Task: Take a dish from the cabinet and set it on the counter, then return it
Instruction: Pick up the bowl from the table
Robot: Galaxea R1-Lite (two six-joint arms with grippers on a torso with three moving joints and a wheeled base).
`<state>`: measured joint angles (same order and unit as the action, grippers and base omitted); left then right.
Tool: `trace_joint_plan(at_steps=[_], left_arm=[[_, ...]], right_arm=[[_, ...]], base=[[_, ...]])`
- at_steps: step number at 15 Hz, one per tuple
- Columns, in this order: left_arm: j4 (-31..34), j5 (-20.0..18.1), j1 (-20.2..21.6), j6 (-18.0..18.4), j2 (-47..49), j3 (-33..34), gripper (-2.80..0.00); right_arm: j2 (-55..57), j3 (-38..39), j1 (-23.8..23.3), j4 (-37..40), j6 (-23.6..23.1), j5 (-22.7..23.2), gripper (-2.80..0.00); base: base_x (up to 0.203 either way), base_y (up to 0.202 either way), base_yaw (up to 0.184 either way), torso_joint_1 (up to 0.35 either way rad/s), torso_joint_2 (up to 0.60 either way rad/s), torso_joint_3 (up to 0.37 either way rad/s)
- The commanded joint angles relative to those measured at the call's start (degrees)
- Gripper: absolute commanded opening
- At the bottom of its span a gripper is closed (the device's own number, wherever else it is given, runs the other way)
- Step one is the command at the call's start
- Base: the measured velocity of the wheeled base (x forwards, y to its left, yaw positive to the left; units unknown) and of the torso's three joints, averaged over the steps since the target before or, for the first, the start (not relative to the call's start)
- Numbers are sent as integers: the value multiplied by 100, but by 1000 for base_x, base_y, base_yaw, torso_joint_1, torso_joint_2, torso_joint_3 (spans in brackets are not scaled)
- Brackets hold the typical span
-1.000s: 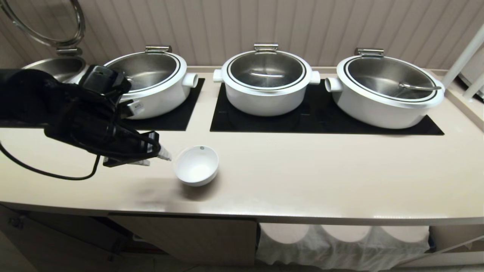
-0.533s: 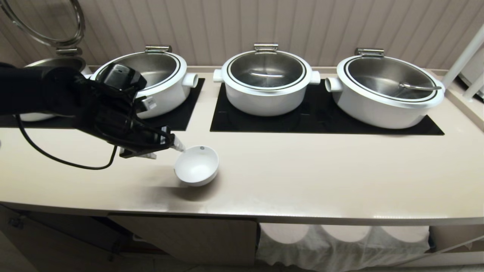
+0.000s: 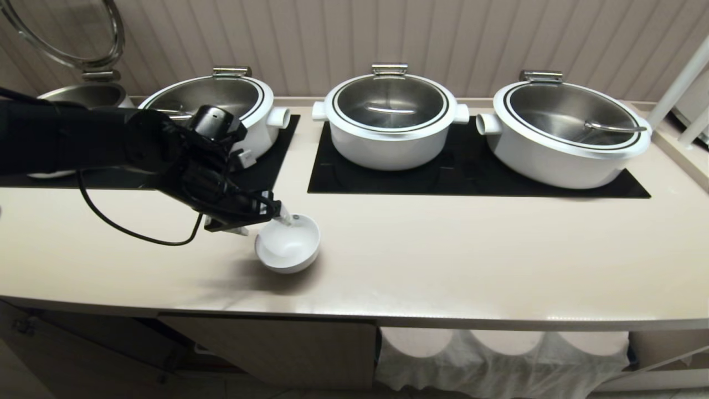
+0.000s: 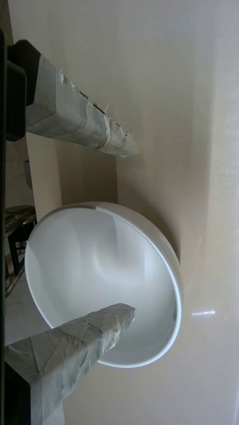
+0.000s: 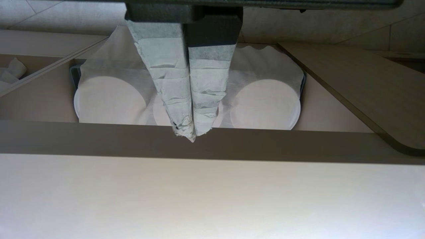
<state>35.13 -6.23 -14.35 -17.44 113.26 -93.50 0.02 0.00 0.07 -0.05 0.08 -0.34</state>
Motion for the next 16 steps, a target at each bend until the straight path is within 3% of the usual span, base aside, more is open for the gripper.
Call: trace_joint_plan(at_steps=[1,5,9,16], left_arm=[[165,-1,-15,-5,176,-161,0],[509,4,27,-5,495,-720,0],[840,48,-14,12,729,-889,0],[872,69,2,4,1024,-1100,0]], right_arm=[[-2,0,-4,-4,0,-1,-280],[-2,0,-2,-4,0,-1,-280],[-2,0,-7,-4,0,-1,-280],[-2,0,1,-4,0,-1,-280]], base=[[0,0,0,0,0,0],[0,0,0,0,0,0],[0,0,0,0,0,0],[0,0,0,0,0,0]])
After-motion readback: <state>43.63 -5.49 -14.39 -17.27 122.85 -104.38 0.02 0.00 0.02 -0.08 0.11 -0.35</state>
